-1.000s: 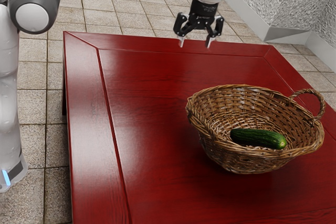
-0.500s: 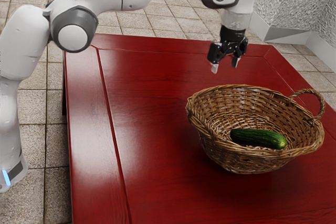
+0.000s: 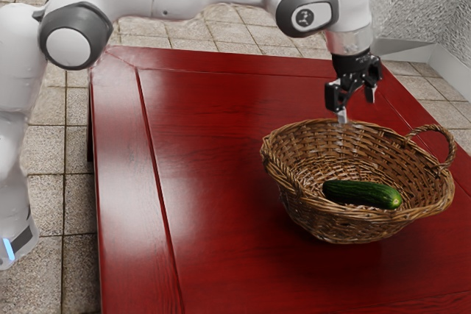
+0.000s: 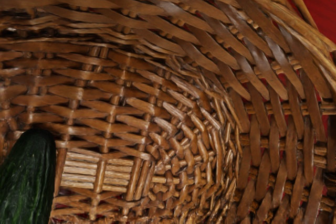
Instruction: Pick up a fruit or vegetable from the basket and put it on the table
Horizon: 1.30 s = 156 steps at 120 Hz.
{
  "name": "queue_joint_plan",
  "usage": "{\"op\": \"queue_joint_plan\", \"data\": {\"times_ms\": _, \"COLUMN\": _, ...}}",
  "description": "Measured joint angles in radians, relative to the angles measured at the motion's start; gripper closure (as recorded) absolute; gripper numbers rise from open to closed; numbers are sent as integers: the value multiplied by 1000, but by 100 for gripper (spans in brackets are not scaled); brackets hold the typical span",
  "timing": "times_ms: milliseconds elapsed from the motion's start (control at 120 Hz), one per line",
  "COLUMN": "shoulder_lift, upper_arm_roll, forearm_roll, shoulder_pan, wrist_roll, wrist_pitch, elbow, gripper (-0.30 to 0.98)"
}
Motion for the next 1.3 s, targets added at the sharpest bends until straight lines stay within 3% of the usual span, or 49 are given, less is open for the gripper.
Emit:
{"op": "queue_joint_plan", "data": {"times_ms": 67, "shoulder_lift": -62, "upper_arm_roll": 14, "forearm_roll": -29, "shoulder_pan": -41, "wrist_roll": -13, "wrist_pitch": 20, "elbow": -61, "gripper": 0}}
{"op": "queue_joint_plan", "data": {"times_ms": 375, "shoulder_lift": -73, "upper_arm_roll": 13, "forearm_roll": -110, "shoulder_pan": -160, "wrist_roll": -53, "wrist_pitch": 61, "elbow": -85, "gripper": 0}}
{"op": "queue_joint_plan", "data": {"times_ms": 608, "shoulder_lift": -207, "upper_arm_roll": 13, "forearm_roll": -169, "shoulder_pan": -246, "wrist_roll": -65, "wrist_pitch": 70, "elbow": -278, "gripper": 0}}
{"op": "queue_joint_plan", "data": {"times_ms": 1100, "shoulder_lift": -202, "upper_arm_roll": 48, "forearm_roll": -239, "shoulder_pan": -177, "wrist_roll": -41, "wrist_pitch": 73, "elbow": -337, "gripper": 0}}
{"op": "queue_joint_plan", "data": {"times_ms": 1300, "shoulder_lift": -134, "upper_arm_roll": 48, "forearm_roll": -244, "shoulder_pan": -150, "wrist_roll": -14, "wrist_pitch": 74, "elbow": -298, "gripper": 0}}
